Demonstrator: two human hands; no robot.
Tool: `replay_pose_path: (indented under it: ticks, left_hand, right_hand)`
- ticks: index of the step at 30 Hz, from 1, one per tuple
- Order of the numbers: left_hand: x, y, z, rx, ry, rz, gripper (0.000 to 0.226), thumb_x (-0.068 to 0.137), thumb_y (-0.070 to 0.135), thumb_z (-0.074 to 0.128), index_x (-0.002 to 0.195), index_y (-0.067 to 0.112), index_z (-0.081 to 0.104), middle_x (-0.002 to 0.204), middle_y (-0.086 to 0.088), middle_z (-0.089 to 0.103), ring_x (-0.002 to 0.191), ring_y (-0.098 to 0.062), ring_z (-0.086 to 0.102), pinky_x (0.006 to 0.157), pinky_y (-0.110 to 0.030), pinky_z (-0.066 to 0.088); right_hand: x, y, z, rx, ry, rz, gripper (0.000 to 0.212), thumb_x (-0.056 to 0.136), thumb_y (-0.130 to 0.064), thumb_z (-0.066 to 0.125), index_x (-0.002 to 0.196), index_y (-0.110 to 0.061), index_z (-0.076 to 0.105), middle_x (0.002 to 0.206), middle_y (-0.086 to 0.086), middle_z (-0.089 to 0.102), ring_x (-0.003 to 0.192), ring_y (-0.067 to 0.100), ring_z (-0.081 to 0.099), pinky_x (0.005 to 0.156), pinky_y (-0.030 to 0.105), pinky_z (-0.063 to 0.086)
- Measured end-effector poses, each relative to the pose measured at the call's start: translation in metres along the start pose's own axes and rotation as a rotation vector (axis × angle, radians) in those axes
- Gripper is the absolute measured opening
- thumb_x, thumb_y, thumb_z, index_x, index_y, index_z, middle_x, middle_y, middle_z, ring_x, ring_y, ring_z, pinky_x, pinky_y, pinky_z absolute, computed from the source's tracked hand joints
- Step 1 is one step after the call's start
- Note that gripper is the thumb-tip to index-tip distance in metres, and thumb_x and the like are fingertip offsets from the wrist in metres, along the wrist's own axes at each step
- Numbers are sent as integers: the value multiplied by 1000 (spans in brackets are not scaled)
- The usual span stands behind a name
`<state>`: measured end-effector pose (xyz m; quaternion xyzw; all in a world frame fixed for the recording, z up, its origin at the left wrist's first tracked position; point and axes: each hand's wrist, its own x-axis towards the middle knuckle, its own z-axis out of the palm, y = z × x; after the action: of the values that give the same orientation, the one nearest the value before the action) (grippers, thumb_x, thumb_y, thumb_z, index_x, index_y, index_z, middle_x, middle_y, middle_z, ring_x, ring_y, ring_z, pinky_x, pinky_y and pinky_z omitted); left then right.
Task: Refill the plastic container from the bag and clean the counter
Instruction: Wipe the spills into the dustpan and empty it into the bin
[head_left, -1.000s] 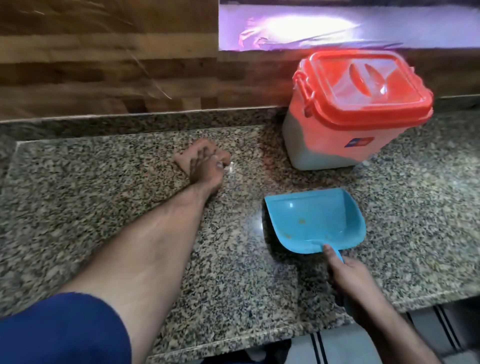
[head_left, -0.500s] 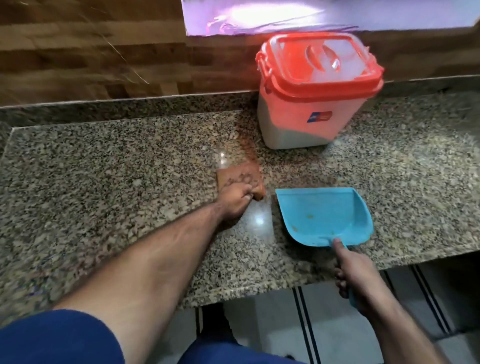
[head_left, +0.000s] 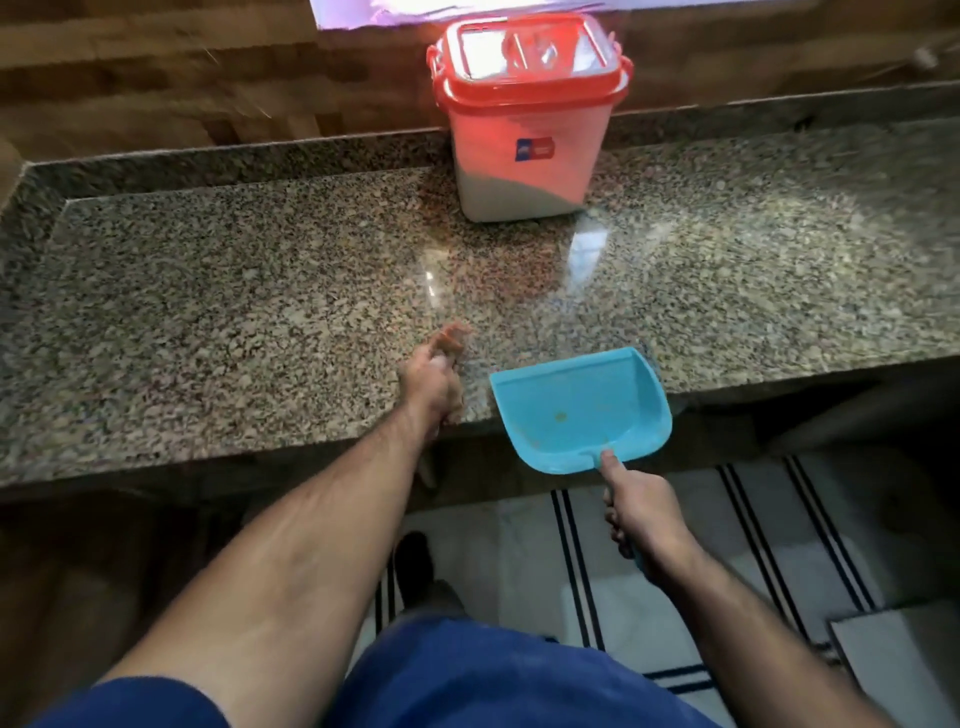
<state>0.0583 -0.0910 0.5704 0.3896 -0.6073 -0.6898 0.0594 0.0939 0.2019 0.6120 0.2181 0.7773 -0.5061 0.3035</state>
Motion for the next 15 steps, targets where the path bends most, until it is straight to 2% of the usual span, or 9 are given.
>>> replay_pose_path:
  ticks: [1,4,6,7,8,9,10,12,15]
  left_hand:
    - [-4,0,-4,-69,54,-32,38,110,6,35,133,19,64,60,4,60,36,-10,39,40,-20,35]
    - [-16,4,-18,-124,164,-10,28,111,10,29,116,18,56,64,4,43,36,-4,30,40,-18,31]
    - [-25,13,-31,-197,165,-22,26,109,9,29,116,18,53,68,3,50,41,-6,37,42,-19,35]
    - [-30,16,-37,-228,169,-32,27,107,10,31,121,16,55,79,-1,62,50,-10,51,54,-21,48]
    - [-33,18,-44,-235,166,-31,31,106,11,34,127,17,56,98,-4,72,68,-17,65,79,-25,58]
    - [-32,18,-53,-243,176,-27,34,104,13,37,131,18,57,115,-6,74,87,-23,69,104,-36,55]
    - [-31,19,-61,-257,190,-12,35,103,16,40,133,20,57,123,-7,73,94,-25,67,114,-43,51]
    - [-38,28,-74,-293,221,32,32,101,23,46,130,20,58,123,-9,74,89,-16,67,97,-36,59]
    - [-48,36,-96,-277,300,49,22,109,25,50,126,15,59,94,-1,68,66,-8,62,66,-28,55]
  right_hand:
    - [-7,8,-2,-14,-5,1,57,100,-61,62,68,-14,56,51,1,47,40,17,37,45,24,28]
    - [-24,30,-3,-30,-45,11,55,103,-56,61,71,-12,53,50,0,43,38,16,34,44,24,28]
    - [-35,42,3,-31,-84,31,52,103,-56,61,75,-13,51,51,0,40,38,16,31,44,24,25]
    - [-39,49,7,-35,-104,40,51,102,-57,62,76,-14,52,52,0,40,39,16,30,45,26,24]
    - [-44,55,11,-36,-121,47,51,101,-58,62,75,-16,52,52,0,39,40,17,30,47,27,23]
    - [-48,62,14,-43,-137,54,51,101,-59,63,74,-17,51,53,-1,39,40,17,29,47,28,23]
    - [-52,68,18,-54,-153,64,51,100,-59,62,74,-17,50,53,-1,39,40,16,29,47,27,23]
    - [-59,79,23,-68,-180,99,53,101,-61,61,72,-18,49,52,0,39,38,16,28,46,25,22]
    - [-68,90,30,-49,-215,134,54,100,-63,60,73,-18,49,54,1,41,40,16,28,48,26,21]
